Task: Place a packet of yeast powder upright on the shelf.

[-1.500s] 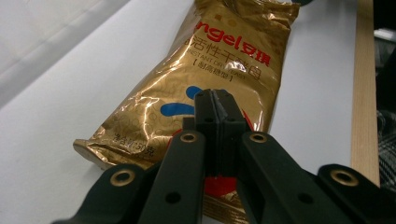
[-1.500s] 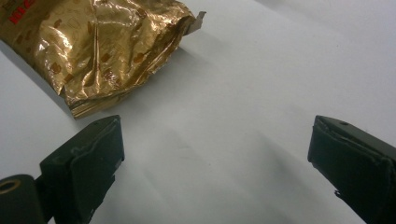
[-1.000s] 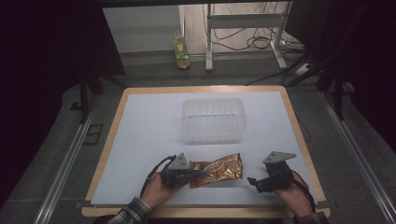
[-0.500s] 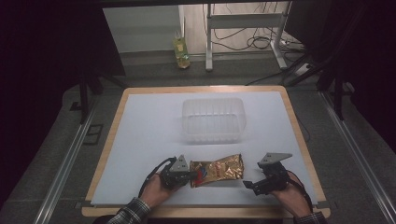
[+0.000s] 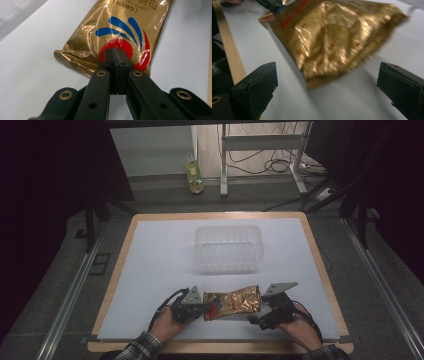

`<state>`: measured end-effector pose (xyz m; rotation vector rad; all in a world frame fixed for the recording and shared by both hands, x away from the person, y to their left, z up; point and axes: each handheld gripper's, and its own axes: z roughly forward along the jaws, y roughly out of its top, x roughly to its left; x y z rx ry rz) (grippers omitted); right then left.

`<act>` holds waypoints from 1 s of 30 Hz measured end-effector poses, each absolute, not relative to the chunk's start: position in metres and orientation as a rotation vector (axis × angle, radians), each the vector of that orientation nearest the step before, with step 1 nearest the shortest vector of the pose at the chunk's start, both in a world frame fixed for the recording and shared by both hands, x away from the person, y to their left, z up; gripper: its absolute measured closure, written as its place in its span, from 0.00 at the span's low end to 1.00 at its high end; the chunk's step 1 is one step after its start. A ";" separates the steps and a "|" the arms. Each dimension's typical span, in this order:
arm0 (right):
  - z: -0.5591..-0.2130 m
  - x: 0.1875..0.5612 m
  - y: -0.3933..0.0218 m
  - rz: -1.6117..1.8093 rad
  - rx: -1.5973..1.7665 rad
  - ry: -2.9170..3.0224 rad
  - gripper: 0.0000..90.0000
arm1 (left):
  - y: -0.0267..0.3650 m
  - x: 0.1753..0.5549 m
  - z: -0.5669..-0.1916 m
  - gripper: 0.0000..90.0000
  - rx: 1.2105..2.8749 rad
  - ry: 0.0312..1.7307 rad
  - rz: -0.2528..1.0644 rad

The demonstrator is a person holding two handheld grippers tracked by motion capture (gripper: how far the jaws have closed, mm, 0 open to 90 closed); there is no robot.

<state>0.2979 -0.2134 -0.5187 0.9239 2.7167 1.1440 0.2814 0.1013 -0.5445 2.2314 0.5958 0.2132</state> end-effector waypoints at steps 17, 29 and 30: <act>-0.513 0.318 -0.185 1.310 1.053 2.807 0.06 | 0.102 0.283 -0.544 1.00 2.225 0.611 0.190; -0.499 0.322 -0.167 1.299 1.129 2.799 0.25 | 0.102 0.283 -0.544 0.99 2.227 0.612 0.193; -0.498 0.323 -0.167 1.289 1.160 2.790 0.32 | 0.102 0.283 -0.544 0.99 2.228 0.611 0.194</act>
